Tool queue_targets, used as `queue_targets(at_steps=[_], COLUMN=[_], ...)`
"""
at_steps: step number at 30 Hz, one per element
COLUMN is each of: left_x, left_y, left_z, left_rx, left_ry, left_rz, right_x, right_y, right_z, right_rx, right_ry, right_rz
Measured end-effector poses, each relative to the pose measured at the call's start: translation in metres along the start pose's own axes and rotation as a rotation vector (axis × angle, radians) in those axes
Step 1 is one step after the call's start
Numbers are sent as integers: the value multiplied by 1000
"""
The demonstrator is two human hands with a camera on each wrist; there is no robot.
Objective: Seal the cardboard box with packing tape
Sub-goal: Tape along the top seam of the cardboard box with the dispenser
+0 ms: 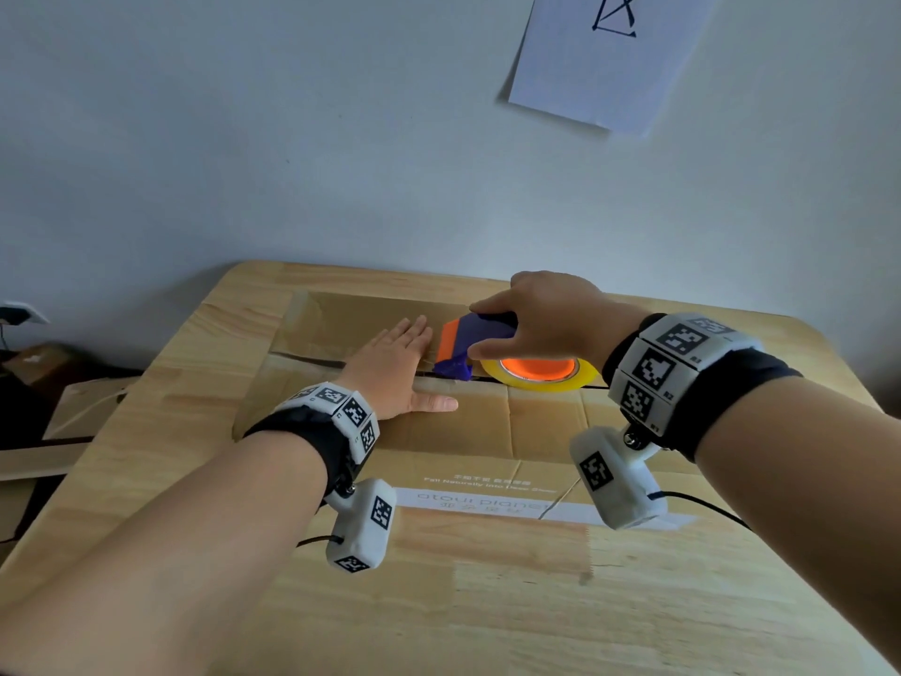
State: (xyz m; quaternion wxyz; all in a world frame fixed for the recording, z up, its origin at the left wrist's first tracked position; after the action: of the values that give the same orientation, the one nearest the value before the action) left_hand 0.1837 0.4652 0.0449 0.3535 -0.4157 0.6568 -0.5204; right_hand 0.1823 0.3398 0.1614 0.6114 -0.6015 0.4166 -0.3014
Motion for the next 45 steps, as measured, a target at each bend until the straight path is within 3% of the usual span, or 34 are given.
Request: queue_targets(at_steps=[8,13,22,26,30,33,36,45], left_x=[0,-2,-5,-3,5,20,33,24], left_y=[-1,4,19,10,-8,-8,-2,8], left_z=[-5,-6,-7,-12,-5,4,14,17], left_rx=[-22,-71,-122,-104,-23,-54,-63,-52], left_ry=[12,26,20,-12,-66,-36,15,20], left_rz=[-49,-4,-11,-1,12,22,5,-57], right_x=[19,12,38,41,27,20,10,-2], right_y=[-16,-18,-19,-7,-15,-2,12,-32], right_z=[-14,-23,-36,-42,-24,-16,-14,-21], right_rx=[-6,-67,-69,-158,-100,-138,-171,-97], right_ry=[-6,-42,14,3,-22,34,-31,-155], right_rz=[118,56,177,-37,-330,-278,-312,-245])
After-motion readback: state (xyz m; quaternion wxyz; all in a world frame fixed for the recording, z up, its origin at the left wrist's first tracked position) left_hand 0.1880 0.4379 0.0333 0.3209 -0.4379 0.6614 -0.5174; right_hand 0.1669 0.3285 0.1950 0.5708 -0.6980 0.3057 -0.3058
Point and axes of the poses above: each hand's wrist, its own z-axis towards the middle knuckle, its own y-axis out of the palm, x = y × z, the point moved 9 cm from there along z, towards the middle knuckle, and after that the axes turned 7 degrees about z, right-handed, at the moved point
